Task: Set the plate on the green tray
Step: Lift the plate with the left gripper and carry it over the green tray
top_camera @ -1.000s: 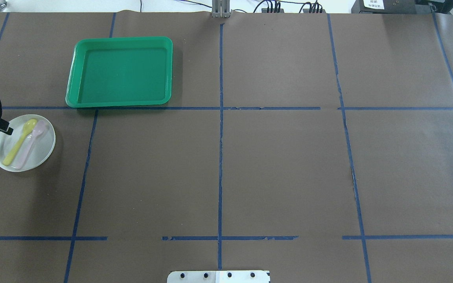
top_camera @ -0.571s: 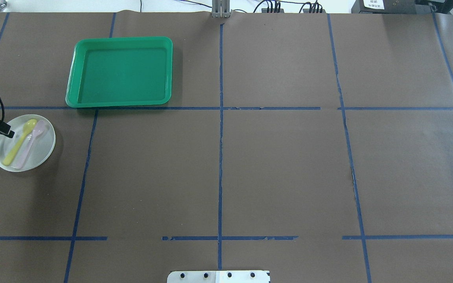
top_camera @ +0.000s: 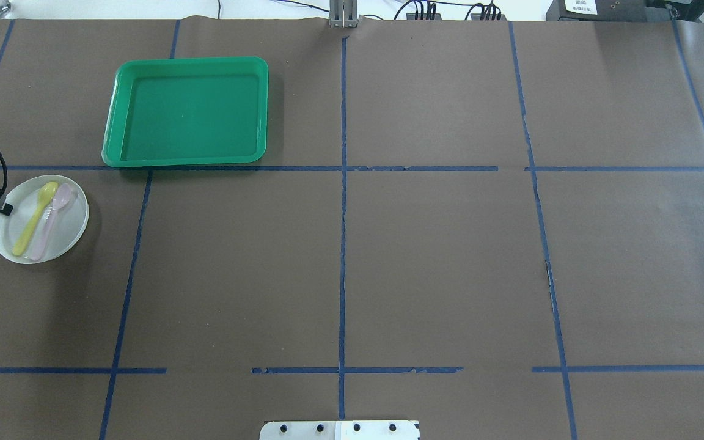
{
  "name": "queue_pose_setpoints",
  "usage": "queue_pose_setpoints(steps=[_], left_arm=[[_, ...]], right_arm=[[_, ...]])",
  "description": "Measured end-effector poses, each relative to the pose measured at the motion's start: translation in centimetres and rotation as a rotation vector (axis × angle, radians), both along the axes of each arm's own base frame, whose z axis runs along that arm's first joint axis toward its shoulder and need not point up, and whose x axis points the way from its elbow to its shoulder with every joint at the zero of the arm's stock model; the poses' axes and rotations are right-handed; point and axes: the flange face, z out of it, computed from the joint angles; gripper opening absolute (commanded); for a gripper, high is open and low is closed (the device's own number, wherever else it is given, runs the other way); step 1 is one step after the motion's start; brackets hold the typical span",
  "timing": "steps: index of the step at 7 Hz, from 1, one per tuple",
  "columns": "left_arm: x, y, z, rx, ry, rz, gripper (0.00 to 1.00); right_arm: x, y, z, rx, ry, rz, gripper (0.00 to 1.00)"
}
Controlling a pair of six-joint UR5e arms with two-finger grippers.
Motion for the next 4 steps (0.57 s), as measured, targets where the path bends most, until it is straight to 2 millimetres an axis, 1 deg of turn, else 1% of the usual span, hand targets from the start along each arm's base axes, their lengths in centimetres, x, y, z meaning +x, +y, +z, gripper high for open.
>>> queue_pose_setpoints(steps=[1,2,4], left_arm=[[-0.9,0.4,-0.6,-0.033,0.061,0.017,0.00],[-2.4,0.6,-1.1,-0.072,0.132,0.028,0.00],[-3.8,1.3,-2.2,-0.138,0.274,0.077,0.00]], right_arm=[[0.0,0.0,0.0,0.000,0.000,0.000,1.00],[0.0,0.0,0.0,0.000,0.000,0.000,1.00],[0.0,0.0,0.0,0.000,0.000,0.000,1.00]])
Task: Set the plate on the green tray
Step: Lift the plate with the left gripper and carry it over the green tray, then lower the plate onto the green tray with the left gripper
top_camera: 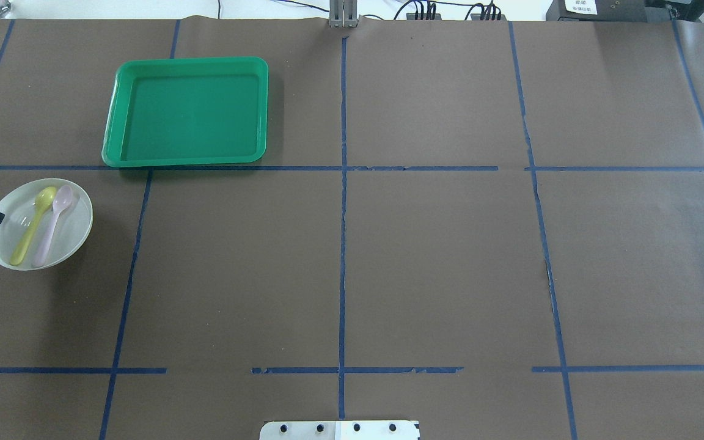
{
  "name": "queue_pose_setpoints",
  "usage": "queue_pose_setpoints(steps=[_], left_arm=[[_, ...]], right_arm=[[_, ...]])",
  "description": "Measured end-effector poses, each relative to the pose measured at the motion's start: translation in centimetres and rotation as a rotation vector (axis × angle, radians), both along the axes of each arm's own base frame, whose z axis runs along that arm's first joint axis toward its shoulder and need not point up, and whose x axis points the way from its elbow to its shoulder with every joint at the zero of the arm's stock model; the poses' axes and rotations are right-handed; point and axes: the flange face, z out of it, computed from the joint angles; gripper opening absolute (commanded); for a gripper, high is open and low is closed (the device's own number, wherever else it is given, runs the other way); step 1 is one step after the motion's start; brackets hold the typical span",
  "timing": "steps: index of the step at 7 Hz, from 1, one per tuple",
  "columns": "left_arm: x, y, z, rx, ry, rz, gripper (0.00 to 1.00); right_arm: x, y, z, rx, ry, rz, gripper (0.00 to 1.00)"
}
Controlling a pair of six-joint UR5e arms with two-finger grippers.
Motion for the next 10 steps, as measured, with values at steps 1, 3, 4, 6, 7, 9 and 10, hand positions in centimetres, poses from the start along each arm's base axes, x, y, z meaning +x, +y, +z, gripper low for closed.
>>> queue_pose_setpoints(steps=[1,3,4,6,7,9,10], left_arm=[[-1.0,0.1,-0.7,-0.026,0.065,0.012,0.00],[-2.9,-1.6,-3.1,-0.091,0.115,-0.028,0.00],[-2.7,-3.9,-5.7,-0.125,0.108,-0.067,0.00],[1.0,-9.2,-10.7,-0.193,0.011,-0.191,0.00],[3.9,-11.7,-12.5,-0.229,-0.037,-0.255,0.00],[8.5,-14.8,-14.4,-0.312,-0.054,-0.361,0.00],[11.1,-15.6,-14.7,-0.342,-0.044,-0.414,0.00]], right_arm=[[0.0,0.0,0.0,0.000,0.000,0.000,1.00],[0.0,0.0,0.0,0.000,0.000,0.000,1.00],[0.0,0.0,0.0,-0.001,0.000,0.000,1.00],[0.0,0.0,0.0,-0.001,0.000,0.000,1.00],[0.0,0.0,0.0,-0.001,0.000,0.000,1.00],[0.0,0.0,0.0,0.000,0.000,0.000,1.00],[0.0,0.0,0.0,-0.001,0.000,0.000,1.00]])
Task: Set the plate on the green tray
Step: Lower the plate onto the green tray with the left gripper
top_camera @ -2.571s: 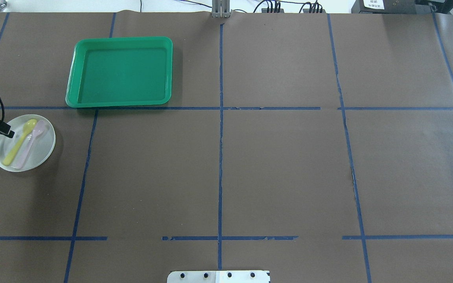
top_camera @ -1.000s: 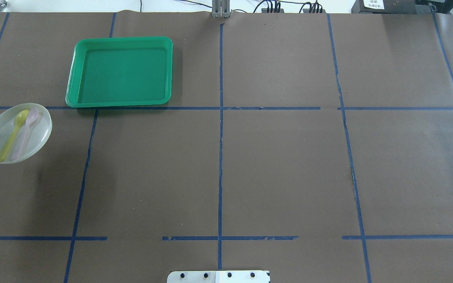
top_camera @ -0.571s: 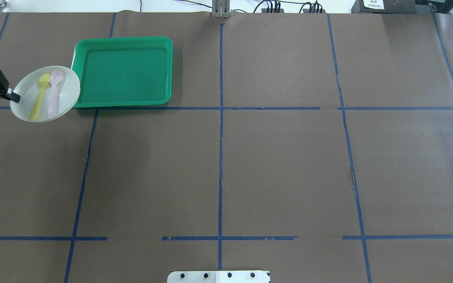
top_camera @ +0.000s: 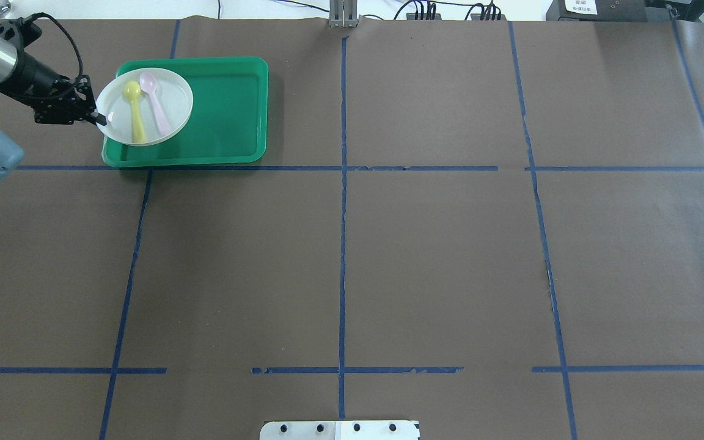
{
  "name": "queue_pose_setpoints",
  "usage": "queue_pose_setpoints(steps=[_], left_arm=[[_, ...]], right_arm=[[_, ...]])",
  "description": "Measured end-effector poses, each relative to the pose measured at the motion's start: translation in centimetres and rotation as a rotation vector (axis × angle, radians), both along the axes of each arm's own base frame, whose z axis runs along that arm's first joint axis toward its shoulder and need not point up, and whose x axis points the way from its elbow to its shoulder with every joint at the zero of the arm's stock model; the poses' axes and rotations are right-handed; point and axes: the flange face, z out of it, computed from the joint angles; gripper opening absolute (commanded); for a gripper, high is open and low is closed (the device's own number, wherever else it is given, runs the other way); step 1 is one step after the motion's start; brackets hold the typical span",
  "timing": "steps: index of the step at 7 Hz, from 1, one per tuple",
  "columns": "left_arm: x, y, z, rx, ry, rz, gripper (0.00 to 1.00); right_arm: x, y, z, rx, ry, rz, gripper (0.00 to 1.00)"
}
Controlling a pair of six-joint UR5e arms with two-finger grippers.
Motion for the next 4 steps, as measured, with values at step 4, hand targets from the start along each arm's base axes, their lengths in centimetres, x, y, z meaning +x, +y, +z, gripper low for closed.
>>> queue_pose_setpoints(steps=[4], left_arm=[[6.9,-1.4,-1.7,-0.064,0.015,-0.113,0.00]], right_arm=[[0.0,0.0,0.0,0.000,0.000,0.000,1.00]])
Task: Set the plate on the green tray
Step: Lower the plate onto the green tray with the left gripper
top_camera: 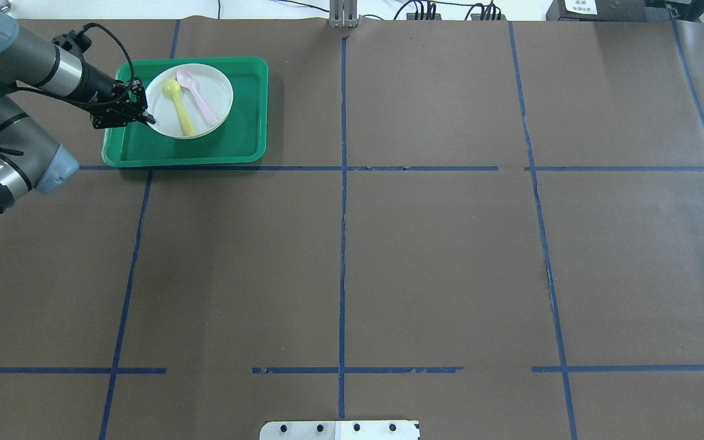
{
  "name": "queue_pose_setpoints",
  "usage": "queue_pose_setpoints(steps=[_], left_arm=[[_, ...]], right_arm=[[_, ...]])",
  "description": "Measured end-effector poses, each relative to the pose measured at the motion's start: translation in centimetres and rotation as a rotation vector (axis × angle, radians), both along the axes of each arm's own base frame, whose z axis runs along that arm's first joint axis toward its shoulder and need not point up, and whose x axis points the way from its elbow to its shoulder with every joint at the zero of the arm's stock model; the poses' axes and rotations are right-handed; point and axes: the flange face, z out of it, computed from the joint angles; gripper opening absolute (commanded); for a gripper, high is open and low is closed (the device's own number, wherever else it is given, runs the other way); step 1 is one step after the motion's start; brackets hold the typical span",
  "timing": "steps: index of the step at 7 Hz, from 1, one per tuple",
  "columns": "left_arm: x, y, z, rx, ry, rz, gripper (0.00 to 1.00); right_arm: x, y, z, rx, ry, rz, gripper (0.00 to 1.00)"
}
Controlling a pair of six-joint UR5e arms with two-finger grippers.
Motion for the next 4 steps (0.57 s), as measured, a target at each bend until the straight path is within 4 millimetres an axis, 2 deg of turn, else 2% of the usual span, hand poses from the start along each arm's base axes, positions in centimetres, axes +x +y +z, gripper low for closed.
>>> queue_pose_setpoints(steps=[1,2,4], left_arm=[[0.35,-0.15,0.30,-0.003,-0.006,-0.012,0.00],[0.53,-0.18,0.57,-0.005,-0.011,-0.018,0.99],[0.61,-0.08,0.65,0.018,-0.008,-0.027,1.00]], right_arm=[[0.00,0.00,0.00,0.000,0.000,0.000,1.00],[0.00,0.00,0.00,0.000,0.000,0.000,1.00],[0.00,0.00,0.00,0.000,0.000,0.000,1.00]])
